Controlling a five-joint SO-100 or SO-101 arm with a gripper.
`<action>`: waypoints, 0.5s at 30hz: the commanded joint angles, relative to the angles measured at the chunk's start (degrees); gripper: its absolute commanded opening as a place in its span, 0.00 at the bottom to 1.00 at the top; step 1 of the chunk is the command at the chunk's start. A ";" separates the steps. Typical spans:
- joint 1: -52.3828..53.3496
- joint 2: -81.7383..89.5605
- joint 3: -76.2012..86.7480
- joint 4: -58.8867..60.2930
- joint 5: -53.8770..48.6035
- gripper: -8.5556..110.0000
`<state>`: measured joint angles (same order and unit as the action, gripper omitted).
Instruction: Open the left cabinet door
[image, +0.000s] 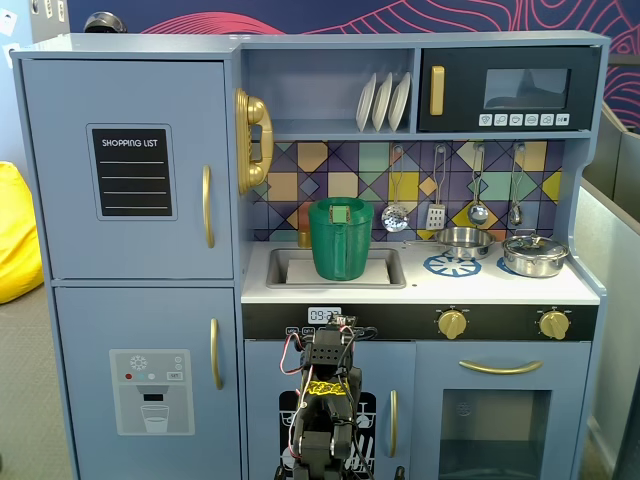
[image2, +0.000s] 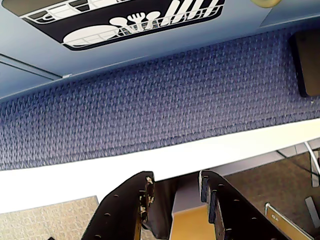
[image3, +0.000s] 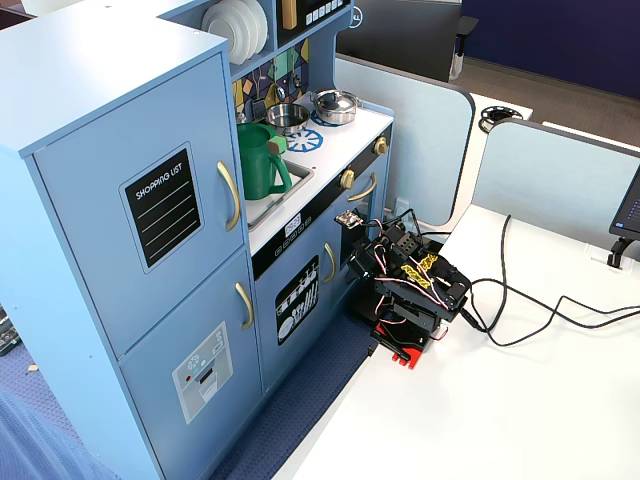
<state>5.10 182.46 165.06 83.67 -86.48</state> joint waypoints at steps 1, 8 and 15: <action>0.44 -0.35 6.68 4.13 -1.76 0.07; 0.44 -0.35 6.68 4.13 -1.76 0.07; -4.39 -0.53 6.33 -10.55 1.49 0.07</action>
<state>4.13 182.37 167.78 79.10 -87.71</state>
